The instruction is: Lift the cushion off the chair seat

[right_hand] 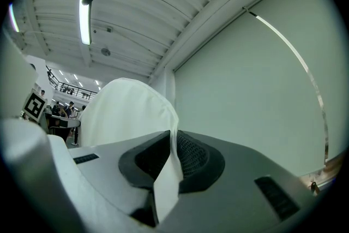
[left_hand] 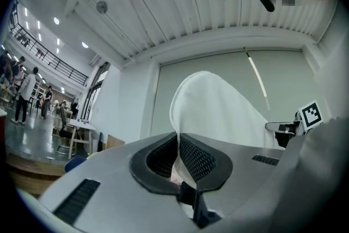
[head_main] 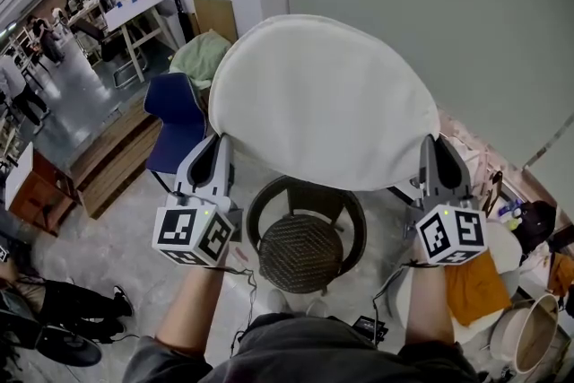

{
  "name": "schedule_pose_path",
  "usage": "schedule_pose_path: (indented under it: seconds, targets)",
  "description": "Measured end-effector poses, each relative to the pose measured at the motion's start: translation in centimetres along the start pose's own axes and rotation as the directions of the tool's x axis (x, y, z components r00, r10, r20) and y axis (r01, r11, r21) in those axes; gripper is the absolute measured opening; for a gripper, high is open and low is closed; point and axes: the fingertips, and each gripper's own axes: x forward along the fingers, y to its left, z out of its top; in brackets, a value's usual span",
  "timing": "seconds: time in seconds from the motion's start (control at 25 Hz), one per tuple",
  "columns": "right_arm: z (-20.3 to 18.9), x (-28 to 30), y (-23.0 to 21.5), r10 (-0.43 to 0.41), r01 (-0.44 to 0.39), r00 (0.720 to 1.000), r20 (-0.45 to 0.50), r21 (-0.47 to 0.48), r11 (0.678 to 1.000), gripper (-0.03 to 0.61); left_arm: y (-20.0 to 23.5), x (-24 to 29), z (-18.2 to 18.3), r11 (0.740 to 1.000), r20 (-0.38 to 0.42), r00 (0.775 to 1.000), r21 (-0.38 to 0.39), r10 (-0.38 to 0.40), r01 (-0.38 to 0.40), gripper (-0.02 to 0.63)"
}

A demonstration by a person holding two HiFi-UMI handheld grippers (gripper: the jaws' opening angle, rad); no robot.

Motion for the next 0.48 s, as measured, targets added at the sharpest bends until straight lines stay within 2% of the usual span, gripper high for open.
schedule_pose_path:
  seconds: [0.48]
  targets:
    - [-0.76, 0.0, -0.61, -0.01, 0.01, 1.0, -0.005, 0.014, 1.0, 0.041, -0.29, 0.36, -0.61, 1.0, -0.006, 1.0, -0.005, -0.001, 0.001, 0.021]
